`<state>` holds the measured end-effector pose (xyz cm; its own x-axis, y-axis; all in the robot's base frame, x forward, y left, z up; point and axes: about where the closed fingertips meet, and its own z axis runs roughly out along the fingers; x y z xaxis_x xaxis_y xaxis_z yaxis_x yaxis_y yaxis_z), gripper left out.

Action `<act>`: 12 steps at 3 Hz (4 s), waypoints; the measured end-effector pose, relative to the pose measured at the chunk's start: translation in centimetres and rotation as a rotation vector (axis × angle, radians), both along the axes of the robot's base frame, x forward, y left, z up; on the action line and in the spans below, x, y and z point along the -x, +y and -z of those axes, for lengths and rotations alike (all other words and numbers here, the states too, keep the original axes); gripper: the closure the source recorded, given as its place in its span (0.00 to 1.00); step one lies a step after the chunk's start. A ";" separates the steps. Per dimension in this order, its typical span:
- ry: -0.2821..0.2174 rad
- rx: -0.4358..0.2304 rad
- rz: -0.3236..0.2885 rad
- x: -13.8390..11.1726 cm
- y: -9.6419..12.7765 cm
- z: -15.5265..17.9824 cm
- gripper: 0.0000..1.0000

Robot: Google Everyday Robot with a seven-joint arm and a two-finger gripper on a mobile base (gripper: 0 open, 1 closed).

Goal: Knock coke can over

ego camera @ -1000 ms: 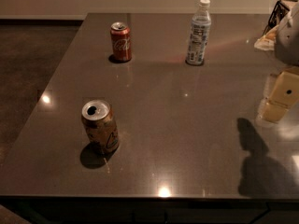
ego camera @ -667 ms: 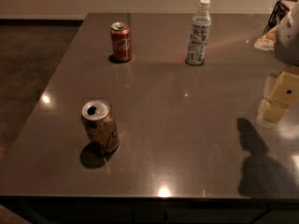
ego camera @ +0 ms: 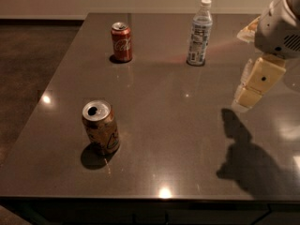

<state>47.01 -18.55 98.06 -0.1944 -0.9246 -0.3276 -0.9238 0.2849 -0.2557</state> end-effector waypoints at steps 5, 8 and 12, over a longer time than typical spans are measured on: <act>-0.095 -0.345 0.050 -16.1 17.8 2.1 0.00; -0.107 -0.440 0.227 -26.1 22.6 4.8 0.00; -0.061 -0.490 0.266 -30.8 27.6 6.8 0.16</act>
Offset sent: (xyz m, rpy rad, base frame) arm 0.1018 0.1290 -0.0156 0.2596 -0.0761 0.0556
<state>77.82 9.02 91.21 -0.3670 -0.5831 -0.7247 -0.7919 0.6047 -0.0855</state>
